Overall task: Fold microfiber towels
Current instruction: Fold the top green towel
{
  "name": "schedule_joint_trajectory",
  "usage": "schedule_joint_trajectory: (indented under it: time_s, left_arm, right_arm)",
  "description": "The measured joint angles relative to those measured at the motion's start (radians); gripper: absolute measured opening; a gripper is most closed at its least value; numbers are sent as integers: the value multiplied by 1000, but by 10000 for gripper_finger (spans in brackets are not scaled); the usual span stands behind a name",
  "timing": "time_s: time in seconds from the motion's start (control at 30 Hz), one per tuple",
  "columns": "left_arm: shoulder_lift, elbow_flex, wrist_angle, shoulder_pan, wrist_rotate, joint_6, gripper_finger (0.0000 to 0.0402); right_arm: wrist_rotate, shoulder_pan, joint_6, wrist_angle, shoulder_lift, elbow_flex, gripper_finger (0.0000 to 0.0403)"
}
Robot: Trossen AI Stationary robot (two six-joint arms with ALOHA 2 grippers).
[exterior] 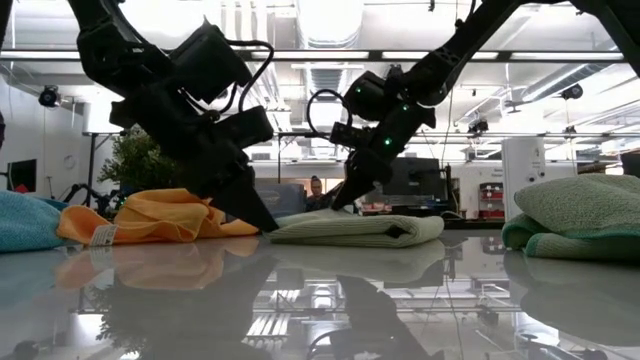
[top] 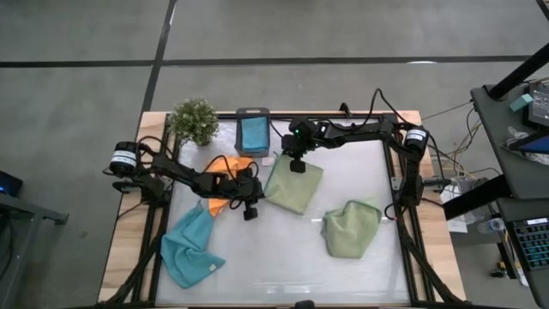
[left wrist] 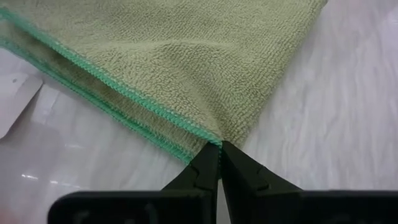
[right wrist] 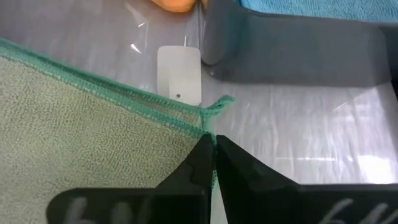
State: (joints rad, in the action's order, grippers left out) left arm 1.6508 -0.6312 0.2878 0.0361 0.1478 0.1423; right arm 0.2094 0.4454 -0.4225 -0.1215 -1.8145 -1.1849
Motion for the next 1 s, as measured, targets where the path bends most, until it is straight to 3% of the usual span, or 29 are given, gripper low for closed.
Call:
schedule_joint_trajectory:
  time_s: [0.33,0.57,0.77,1.0]
  left_arm:
    - [0,0,-4,-8,0,61,3]
    - [-19,-6,-40,-8,0,62,56]
    - [-74,-6,-99,-8,2,57,95]
    - [-124,-18,-109,-8,4,3,98]
  right_arm:
    - [-11,0,2,0,0,12,9]
    - [-13,0,3,0,1,13,12]
    - [-12,0,30,-1,7,13,44]
    - [-11,0,81,-31,42,13,82]
